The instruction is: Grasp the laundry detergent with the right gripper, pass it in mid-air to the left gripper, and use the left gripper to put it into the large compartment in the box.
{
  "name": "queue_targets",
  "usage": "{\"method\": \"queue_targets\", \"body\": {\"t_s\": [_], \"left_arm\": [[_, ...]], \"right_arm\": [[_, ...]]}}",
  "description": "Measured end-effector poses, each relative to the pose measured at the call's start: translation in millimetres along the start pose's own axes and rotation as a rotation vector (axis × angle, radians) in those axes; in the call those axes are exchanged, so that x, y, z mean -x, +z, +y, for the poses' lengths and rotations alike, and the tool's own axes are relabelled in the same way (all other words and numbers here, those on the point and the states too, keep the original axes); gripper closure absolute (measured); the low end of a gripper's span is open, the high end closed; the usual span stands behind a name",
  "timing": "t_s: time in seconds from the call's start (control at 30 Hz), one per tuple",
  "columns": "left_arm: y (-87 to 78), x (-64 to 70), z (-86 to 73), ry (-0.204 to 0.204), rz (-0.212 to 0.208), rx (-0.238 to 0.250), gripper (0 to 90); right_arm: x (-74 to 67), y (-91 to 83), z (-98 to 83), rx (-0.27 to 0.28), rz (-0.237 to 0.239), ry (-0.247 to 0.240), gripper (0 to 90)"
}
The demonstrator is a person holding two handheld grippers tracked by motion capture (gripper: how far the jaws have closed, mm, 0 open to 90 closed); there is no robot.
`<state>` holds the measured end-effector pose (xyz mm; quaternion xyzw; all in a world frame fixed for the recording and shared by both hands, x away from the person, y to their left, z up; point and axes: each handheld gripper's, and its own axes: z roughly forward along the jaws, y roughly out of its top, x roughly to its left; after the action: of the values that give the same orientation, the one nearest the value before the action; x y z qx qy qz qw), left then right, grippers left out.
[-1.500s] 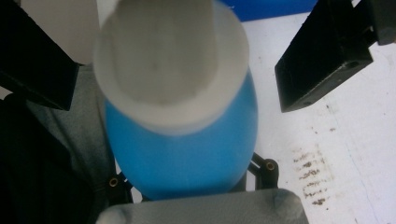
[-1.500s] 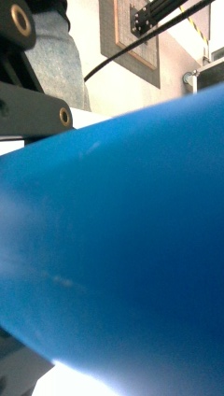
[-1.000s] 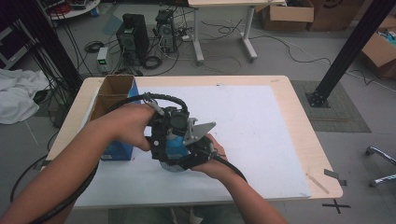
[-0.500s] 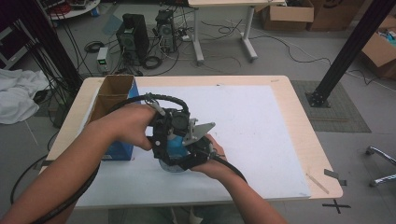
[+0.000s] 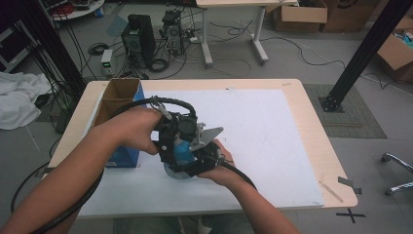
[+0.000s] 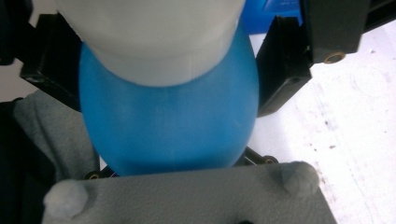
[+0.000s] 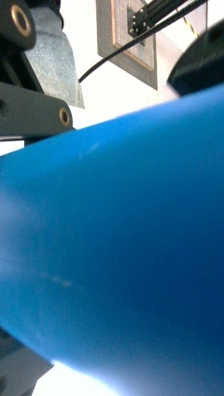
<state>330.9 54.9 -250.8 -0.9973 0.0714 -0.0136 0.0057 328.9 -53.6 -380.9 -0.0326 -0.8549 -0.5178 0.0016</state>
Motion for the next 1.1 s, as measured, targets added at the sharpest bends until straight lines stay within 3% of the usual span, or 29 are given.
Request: {"method": "queue_targets", "body": {"t_s": [0.3, 0.4, 0.47, 0.93, 1.1], "left_arm": [[-1.2, 1.1, -1.3, 0.002, 0.025, -0.009, 28.5], [0.2, 1.4, 0.3, 0.000, 0.027, -0.003, 30.3], [0.0, 1.2, 1.8, 0.006, 0.025, -0.005, 31.5], [0.6, 1.0, 3.2, 0.005, 0.013, -0.016, 36.6], [0.7, 1.0, 4.7, -0.015, 0.013, -0.033, 37.5]], "right_arm": [[3.3, 0.5, 2.5, 0.020, -0.017, -0.026, 45.5], [0.8, -1.1, 2.1, 0.002, -0.014, 0.000, 45.6], [2.6, -0.1, 2.1, 0.018, -0.020, -0.032, 45.6], [1.6, 0.6, 1.3, 0.019, -0.018, -0.023, 45.6], [1.4, 1.2, 0.9, 0.021, -0.014, -0.019, 45.6]]}}
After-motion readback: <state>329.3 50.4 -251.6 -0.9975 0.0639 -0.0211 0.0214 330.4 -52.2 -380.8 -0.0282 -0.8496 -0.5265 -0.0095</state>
